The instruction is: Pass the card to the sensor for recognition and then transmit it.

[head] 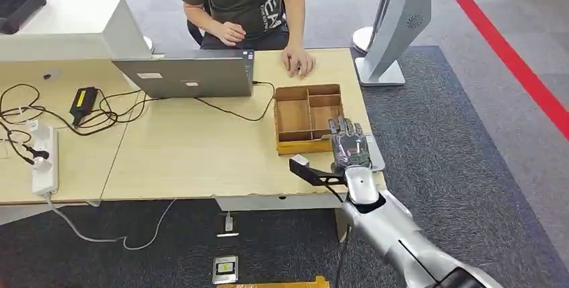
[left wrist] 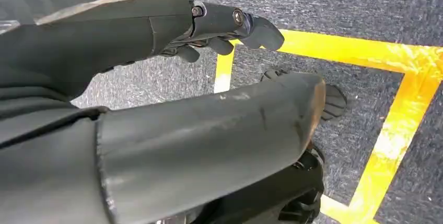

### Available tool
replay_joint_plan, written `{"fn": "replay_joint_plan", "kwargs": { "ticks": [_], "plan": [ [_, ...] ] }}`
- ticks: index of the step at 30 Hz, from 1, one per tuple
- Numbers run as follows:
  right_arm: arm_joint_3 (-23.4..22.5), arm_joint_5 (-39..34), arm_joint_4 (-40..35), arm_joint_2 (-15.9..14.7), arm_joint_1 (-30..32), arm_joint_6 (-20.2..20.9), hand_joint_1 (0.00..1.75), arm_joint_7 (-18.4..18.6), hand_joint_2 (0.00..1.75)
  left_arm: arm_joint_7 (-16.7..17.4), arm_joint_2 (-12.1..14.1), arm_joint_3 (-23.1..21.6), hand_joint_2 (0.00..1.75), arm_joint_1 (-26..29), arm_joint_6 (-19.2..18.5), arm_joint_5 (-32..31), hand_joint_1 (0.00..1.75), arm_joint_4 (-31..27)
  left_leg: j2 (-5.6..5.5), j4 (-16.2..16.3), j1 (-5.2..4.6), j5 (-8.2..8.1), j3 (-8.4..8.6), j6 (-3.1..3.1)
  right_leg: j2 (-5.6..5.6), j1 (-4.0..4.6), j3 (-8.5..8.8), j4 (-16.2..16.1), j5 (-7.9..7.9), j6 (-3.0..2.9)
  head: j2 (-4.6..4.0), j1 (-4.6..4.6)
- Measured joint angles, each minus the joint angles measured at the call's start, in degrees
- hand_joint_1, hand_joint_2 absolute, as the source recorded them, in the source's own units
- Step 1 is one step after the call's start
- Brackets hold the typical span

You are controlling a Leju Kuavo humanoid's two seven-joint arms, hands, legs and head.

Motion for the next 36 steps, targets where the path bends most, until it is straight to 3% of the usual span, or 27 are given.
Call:
{"fn": "replay_joint_plan", "kwargs": {
  "ticks": [34, 35, 36],
  "plan": [
    [-1.2, 0.3, -0.8, -0.6, 0.2, 1.1, 0.00, -0.8, 1.75, 0.1, 0.1, -1.9, 0.00, -0.1, -0.9, -1.7, 0.00, 0.1, 0.01, 0.0, 0.00, 0.00, 0.00, 0.00, 0.00, 0.00, -0.01, 0.0, 0.00, 0.00, 0.00, 0.00],
    [-1.2, 0.3, -0.7, -0.6, 0.2, 1.2, 0.86, -0.8, 1.75, 0.1, 0.1, -2.0, 0.00, -0.1, -0.9, -1.7, 0.00, 0.1, 0.01, 0.0, 0.00, 0.00, -0.01, 0.00, 0.00, 0.00, -0.01, 0.0, 0.00, 0.00, 0.00, 0.00],
    [-1.2, 0.2, -0.6, -0.6, 0.2, 1.2, 0.86, -0.8, 1.75, 0.1, 0.1, -2.0, 0.00, -0.1, -0.9, -1.7, 0.00, 0.1, 0.01, 0.0, 0.00, 0.00, 0.00, 0.00, 0.00, 0.00, -0.01, 0.0, 0.00, 0.00, 0.00, 0.00]
  ]
}}
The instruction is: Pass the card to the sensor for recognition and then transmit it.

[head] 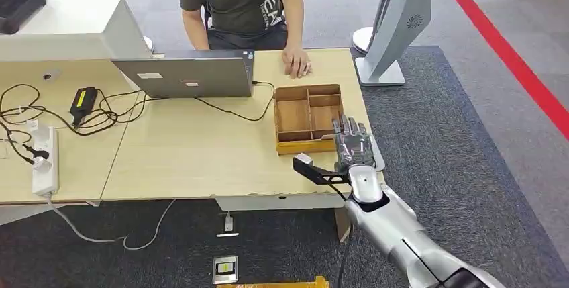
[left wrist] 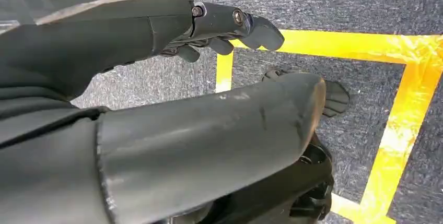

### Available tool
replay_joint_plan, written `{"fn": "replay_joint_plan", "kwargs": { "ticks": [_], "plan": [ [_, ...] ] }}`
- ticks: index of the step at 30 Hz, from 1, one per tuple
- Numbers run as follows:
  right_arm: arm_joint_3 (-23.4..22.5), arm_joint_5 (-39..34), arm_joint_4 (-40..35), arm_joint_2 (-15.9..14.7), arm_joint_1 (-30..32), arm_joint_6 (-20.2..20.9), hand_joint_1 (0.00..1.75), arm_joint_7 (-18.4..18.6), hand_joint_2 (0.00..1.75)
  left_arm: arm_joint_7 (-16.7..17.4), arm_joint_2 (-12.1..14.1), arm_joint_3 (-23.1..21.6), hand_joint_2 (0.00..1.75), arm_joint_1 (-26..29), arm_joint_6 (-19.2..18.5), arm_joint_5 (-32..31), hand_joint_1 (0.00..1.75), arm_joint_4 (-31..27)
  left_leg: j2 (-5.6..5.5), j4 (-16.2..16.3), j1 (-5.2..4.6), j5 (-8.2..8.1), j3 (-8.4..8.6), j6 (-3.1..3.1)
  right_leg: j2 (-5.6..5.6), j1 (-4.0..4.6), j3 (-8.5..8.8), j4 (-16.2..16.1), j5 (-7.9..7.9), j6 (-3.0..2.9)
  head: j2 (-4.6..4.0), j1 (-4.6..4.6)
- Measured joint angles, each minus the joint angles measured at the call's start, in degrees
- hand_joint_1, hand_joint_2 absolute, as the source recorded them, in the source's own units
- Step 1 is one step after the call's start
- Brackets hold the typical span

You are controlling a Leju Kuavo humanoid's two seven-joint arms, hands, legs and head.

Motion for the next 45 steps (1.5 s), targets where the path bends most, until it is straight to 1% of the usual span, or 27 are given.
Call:
{"fn": "replay_joint_plan", "kwargs": {
  "ticks": [1, 2, 3, 15, 30, 35, 40, 45],
  "plan": [
    [0.0, -0.2, 0.1, 0.0, 0.0, 0.1, 1.45, 0.0, 1.75, 0.0, 0.0, 0.0, 0.00, 0.0, 0.0, -0.1, 0.00, 0.0, 0.00, 0.0, 0.00, 0.00, 0.00, 0.00, 0.00, 0.00, 0.00, 0.0, 0.00, 0.00, 0.00, 0.00],
    [0.0, -0.2, 0.1, 0.0, 0.0, 0.1, 1.45, 0.0, 1.75, 0.0, 0.0, -0.1, 0.00, 0.0, 0.0, -0.1, 0.00, 0.0, 0.00, 0.0, 0.00, 0.00, 0.00, 0.00, 0.00, 0.00, 0.00, 0.0, 0.00, 0.00, 0.00, 0.00],
    [0.0, -0.3, 0.3, 0.0, 0.0, 0.2, 1.75, 0.0, 1.75, 0.0, 0.0, -0.1, 0.00, 0.0, 0.0, -0.1, 0.00, 0.0, 0.00, 0.0, 0.00, 0.00, 0.00, 0.00, 0.00, 0.00, 0.00, 0.0, 0.00, 0.00, 0.00, 0.00],
    [0.0, -0.5, 1.0, 0.0, 0.0, 0.4, 1.75, 0.0, 1.75, 0.0, 0.0, -0.3, 0.00, 0.0, -0.1, -0.4, 0.00, 0.0, 0.01, 0.0, 0.00, 0.00, 0.00, 0.00, 0.00, 0.00, 0.00, 0.0, 0.00, 0.00, 0.00, 0.00],
    [0.0, -0.8, 1.4, 0.9, 0.0, 0.9, 1.75, -0.4, 1.75, 0.0, 0.0, -0.6, 0.00, -0.1, -0.2, -0.5, 0.00, 0.0, 0.02, 0.0, 0.00, 0.00, 0.02, 0.00, 0.00, 0.01, 0.01, 0.0, 0.00, 0.00, 0.00, 0.00],
    [0.0, -0.7, 1.4, 1.1, 0.0, 0.2, 1.75, -0.4, 1.75, -0.1, 0.0, -0.6, 0.00, -0.1, -0.2, -0.5, 0.00, 0.0, 0.03, 0.0, 0.00, 0.00, 0.02, 0.00, 0.00, 0.01, 0.01, 0.0, 0.00, -0.01, 0.00, 0.00],
    [-0.1, 0.2, -0.9, 0.9, -0.4, 0.5, 1.75, 0.3, 1.75, -0.1, 0.0, -0.6, 0.00, -0.1, -0.2, -0.8, 0.00, 0.0, 0.03, 0.0, 0.00, 0.00, 0.01, 0.00, 0.00, 0.00, 0.00, 0.0, 0.01, -0.01, 0.00, 0.00],
    [-0.9, 0.6, -4.2, 0.5, -0.7, 1.8, 1.75, 0.5, 1.75, -0.1, 0.0, -0.6, 0.00, -0.1, -0.2, -0.9, 0.00, 0.0, 0.03, 0.0, 0.00, 0.00, 0.01, 0.00, 0.01, 0.00, 0.00, 0.0, 0.01, -0.01, 0.00, 0.00]
  ]
}}
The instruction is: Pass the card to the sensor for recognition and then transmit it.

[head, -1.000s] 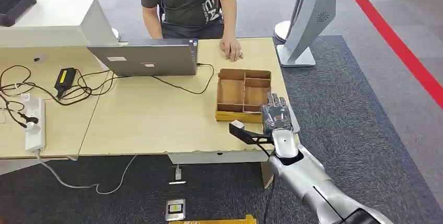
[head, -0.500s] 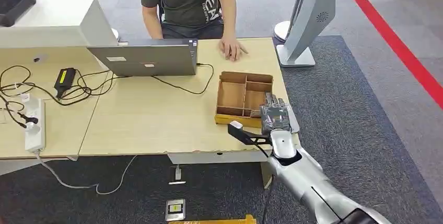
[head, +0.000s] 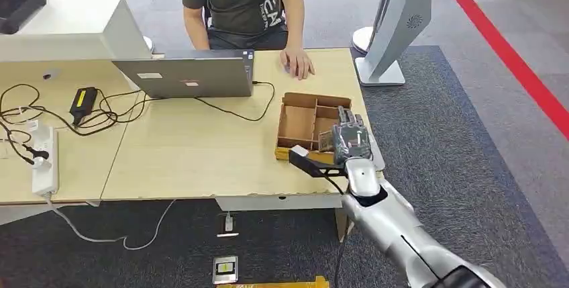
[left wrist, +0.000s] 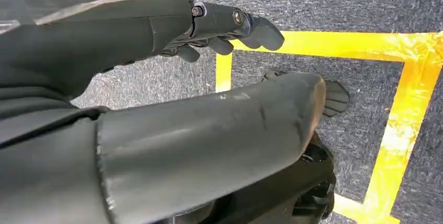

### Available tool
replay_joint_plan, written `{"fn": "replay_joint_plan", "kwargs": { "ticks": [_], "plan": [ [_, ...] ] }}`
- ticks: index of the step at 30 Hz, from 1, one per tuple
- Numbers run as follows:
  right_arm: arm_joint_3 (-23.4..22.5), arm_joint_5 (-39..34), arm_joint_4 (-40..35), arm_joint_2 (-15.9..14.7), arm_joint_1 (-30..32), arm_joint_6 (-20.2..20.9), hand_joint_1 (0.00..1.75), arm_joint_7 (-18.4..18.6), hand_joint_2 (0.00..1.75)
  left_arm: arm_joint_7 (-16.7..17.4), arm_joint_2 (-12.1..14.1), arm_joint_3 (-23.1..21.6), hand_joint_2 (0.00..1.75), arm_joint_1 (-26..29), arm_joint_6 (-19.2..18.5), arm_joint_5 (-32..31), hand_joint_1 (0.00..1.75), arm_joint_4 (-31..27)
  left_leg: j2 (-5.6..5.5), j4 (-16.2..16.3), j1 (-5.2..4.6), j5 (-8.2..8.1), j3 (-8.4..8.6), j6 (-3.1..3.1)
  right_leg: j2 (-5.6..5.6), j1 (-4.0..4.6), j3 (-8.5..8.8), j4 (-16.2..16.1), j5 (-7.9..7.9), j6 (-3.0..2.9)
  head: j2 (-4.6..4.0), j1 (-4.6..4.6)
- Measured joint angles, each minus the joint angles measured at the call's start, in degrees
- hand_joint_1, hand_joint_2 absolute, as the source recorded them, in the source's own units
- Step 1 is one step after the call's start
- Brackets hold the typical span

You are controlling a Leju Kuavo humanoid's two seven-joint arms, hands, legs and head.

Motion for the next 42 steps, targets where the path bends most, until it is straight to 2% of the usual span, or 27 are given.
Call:
{"fn": "replay_joint_plan", "kwargs": {
  "ticks": [7, 13, 20, 27, 32, 37, 42],
  "plan": [
    [-0.4, 2.9, -4.2, -0.8, 0.0, 0.1, 1.75, 1.7, 1.75, 0.0, 0.0, 0.0, 0.00, 0.0, 0.0, -0.2, 0.00, 0.0, 0.00, 0.0, 0.00, 0.00, -0.01, 0.00, 0.00, 0.00, 0.00, 0.0, 0.00, 0.00, 0.00, 0.00],
    [-1.6, 6.1, -12.2, -1.8, -0.3, 4.7, 1.75, 2.3, 1.75, 0.5, 0.0, -0.1, 0.00, 0.0, 0.0, 0.0, 0.00, 0.0, 0.01, 0.0, 0.00, 0.00, 0.00, 0.00, 0.00, 0.00, -0.01, 0.0, 0.00, 0.00, 0.00, 0.00],
    [-1.9, 6.4, -15.5, -1.7, 0.5, 3.1, 1.75, 2.1, 1.75, 0.5, -0.3, -0.1, 0.00, 0.0, 0.2, 0.3, 0.00, 0.0, 0.01, 0.0, 0.00, 0.00, -0.01, 0.00, 0.00, 0.00, -0.01, 0.0, 0.00, 0.00, 0.00, 0.00],
    [-2.0, 6.4, -15.8, -1.4, 0.6, 1.0, 1.75, 1.4, 1.75, 1.3, -0.4, -0.1, 0.00, 0.0, 0.9, -0.1, 0.00, 0.0, 0.01, 0.0, 0.00, 0.00, -0.01, 0.00, 0.00, 0.00, 0.00, 0.0, 0.00, 0.00, 0.00, 0.00],
    [-2.5, 1.2, -14.2, 0.1, -2.2, 1.5, 1.75, 0.4, 1.75, 2.5, -0.3, -0.1, 0.00, -0.1, 1.1, -1.2, 0.00, 0.0, 0.00, 0.0, 0.00, 0.02, -0.06, -0.02, 0.00, 0.00, -0.04, 0.1, 0.02, -0.02, 0.00, 0.00],
    [-2.6, 0.3, -10.3, 2.7, -7.9, 5.1, 1.75, 2.6, 1.75, 5.2, -0.4, -0.2, 0.00, -0.3, 1.9, -1.0, 0.00, 0.0, 0.00, 0.0, 0.01, 0.05, -0.05, -0.06, 0.01, 0.01, -0.06, 0.1, 0.04, -0.06, 0.00, 0.00],
    [-2.4, 2.3, -7.2, 4.5, -10.6, 7.9, 1.75, 4.8, 1.75, 5.5, -0.4, -0.2, 0.00, -0.4, 2.6, -0.5, 0.00, 0.0, -0.02, 0.0, 0.02, 0.05, -0.06, -0.06, 0.01, 0.02, -0.07, 0.1, 0.04, -0.06, 0.00, 0.00]
  ]
}}
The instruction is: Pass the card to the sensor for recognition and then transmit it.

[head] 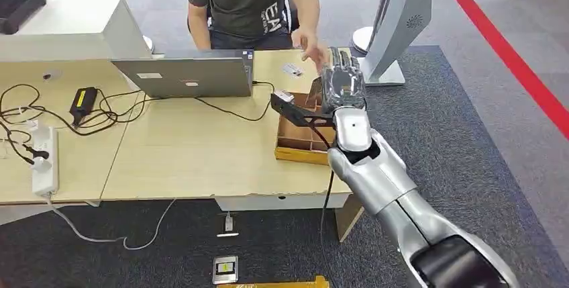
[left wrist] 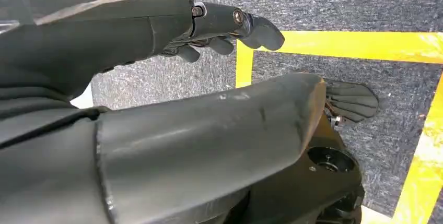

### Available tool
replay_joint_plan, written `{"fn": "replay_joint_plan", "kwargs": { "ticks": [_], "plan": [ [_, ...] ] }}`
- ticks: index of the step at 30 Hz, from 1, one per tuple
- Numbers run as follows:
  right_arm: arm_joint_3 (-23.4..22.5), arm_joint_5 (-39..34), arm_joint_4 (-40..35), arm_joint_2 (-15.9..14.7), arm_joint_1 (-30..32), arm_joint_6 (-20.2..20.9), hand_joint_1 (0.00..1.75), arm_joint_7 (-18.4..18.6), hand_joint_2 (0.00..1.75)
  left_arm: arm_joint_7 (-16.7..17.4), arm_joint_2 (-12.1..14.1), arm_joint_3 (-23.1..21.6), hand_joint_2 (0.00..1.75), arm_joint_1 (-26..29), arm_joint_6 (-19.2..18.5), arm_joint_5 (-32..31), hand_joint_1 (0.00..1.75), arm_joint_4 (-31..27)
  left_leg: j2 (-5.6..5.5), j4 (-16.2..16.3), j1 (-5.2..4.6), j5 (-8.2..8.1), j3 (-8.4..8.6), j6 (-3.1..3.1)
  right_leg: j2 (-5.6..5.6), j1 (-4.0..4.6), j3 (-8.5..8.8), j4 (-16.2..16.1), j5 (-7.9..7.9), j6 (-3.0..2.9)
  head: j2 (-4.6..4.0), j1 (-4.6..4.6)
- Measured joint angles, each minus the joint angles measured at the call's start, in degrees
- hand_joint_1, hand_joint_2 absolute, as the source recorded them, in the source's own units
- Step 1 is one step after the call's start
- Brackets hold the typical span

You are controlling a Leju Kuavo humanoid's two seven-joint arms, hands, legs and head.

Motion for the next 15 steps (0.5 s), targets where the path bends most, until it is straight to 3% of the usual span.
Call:
{"fn": "replay_joint_plan", "kwargs": {
  "ticks": [15],
  "plan": [
    [1.2, 2.8, 1.5, 3.4, -0.6, 2.4, 1.75, 0.0, 1.75, -0.7, -0.4, 0.1, 0.00, 0.0, 0.3, 1.1, 0.00, 0.0, 0.02, 0.0, 0.00, 0.01, 0.00, -0.01, 0.00, 0.00, -0.01, 0.0, 0.00, -0.01, 0.00, 0.00]
  ]
}}
